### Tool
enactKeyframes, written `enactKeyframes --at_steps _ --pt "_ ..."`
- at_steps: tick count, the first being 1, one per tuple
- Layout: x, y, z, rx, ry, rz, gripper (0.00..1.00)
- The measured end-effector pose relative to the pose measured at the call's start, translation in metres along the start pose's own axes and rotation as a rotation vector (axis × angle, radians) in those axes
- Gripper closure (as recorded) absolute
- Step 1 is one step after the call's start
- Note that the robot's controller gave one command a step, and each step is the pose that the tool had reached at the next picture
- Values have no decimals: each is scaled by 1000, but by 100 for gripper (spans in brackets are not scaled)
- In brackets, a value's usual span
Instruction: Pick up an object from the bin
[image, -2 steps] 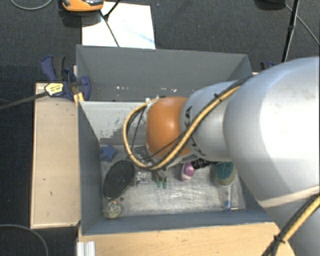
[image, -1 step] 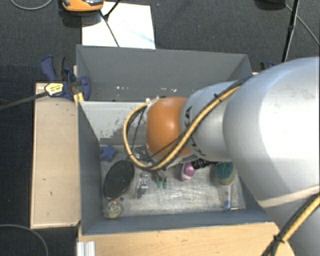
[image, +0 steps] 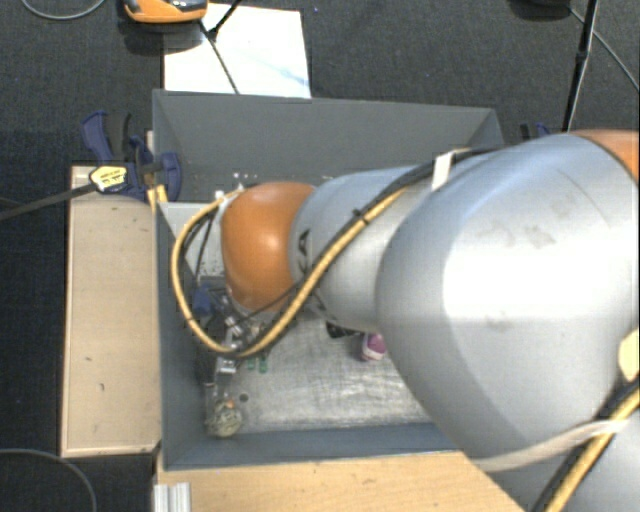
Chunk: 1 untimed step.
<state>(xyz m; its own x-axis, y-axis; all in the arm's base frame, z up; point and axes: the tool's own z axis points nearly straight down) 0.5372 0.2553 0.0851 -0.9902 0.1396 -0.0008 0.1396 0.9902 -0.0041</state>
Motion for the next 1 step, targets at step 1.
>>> enactKeyframes --at_steps 1 --pt "0 -2 1 -1 2 2 100"
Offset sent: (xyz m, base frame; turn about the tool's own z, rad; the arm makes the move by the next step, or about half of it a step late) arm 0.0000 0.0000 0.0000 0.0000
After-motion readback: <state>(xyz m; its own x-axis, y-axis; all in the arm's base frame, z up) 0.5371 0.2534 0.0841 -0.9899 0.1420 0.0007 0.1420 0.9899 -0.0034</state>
